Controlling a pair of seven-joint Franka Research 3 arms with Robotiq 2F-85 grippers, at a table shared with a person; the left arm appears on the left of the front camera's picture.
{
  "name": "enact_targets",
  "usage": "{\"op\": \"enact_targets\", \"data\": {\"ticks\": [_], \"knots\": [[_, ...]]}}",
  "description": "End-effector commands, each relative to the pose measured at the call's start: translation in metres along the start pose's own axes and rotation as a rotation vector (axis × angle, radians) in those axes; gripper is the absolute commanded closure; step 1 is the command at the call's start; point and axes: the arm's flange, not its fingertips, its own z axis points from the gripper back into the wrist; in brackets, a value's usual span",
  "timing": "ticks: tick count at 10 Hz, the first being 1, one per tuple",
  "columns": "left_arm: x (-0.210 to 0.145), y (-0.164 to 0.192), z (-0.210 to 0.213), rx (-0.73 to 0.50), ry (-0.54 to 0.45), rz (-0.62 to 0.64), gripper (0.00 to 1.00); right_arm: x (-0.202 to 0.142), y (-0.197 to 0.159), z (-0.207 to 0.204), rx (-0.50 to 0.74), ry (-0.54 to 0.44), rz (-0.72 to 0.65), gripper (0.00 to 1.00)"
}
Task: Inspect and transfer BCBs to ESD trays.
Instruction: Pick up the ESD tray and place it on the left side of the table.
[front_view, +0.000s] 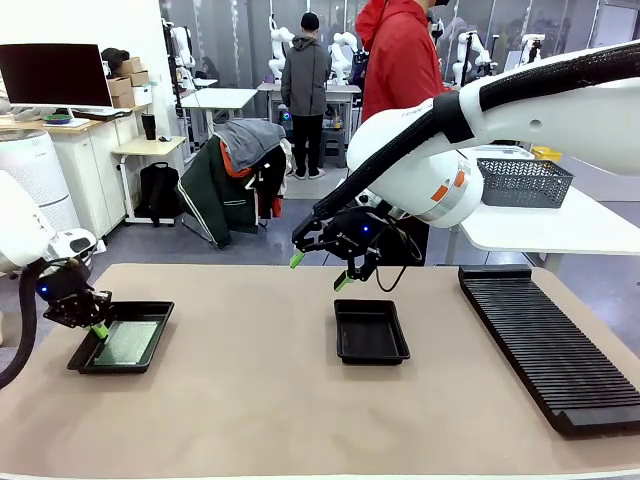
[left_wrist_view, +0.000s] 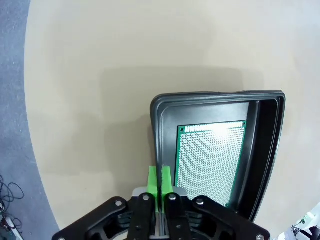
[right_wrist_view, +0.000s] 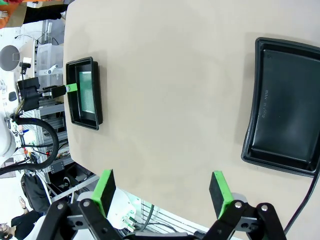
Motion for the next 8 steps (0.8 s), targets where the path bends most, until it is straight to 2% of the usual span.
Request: {"op": "enact_targets", "data": {"ticks": [1, 8], "knots": [[-0.0044, 0.0018, -0.0084, 0.012, -0.026, -0.009, 0.97, 0.0008, 0.0014, -0.0009, -0.021, -0.004, -0.014, 0.00], [0.0000, 0.0009, -0.0034, 0.005, -0.002, 0.001, 0.97, 0.0008, 0.0014, -0.0009, -0.021, -0.004, -0.014, 0.00]]}}
